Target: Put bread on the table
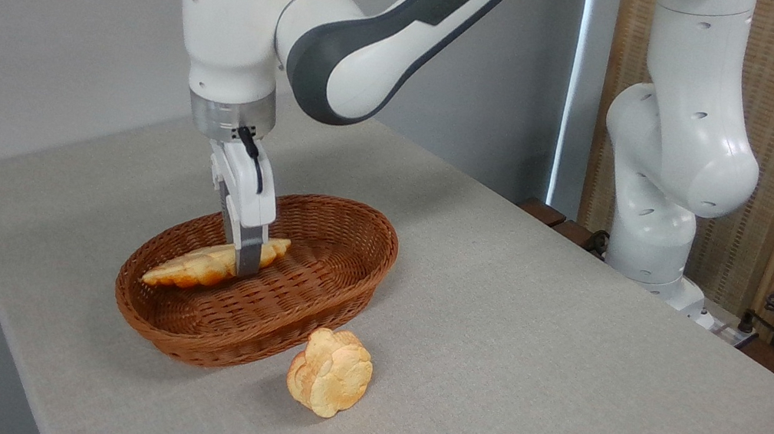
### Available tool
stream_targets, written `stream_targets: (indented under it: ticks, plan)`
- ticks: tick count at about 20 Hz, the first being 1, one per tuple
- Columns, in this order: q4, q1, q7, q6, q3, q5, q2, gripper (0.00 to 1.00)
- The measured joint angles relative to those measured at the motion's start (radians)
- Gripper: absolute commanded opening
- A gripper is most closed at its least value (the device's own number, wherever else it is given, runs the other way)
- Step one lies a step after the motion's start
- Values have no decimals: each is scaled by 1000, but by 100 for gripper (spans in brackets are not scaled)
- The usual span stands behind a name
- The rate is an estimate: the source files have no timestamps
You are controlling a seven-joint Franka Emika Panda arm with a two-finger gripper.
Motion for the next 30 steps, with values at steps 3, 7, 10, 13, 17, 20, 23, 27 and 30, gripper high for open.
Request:
stream_targets:
  ticks: [3,7,10,13,17,20,23,27,30]
  plan:
    - [0,3,-1,0,3,0,-17,29]
    - [0,9,-1,0,8,0,-42,28]
    - [0,11,-3,0,12,-1,-65,29]
    - [0,14,-15,0,21,-1,-89,30]
    - [0,18,-16,-13,76,-1,-137,31]
    - [0,21,-15,-56,138,-1,-178,32]
    - [-1,24,-10,-74,195,0,-204,36]
    - [-5,30,30,-93,288,27,-220,36]
    - [-10,31,38,-103,342,85,-219,40]
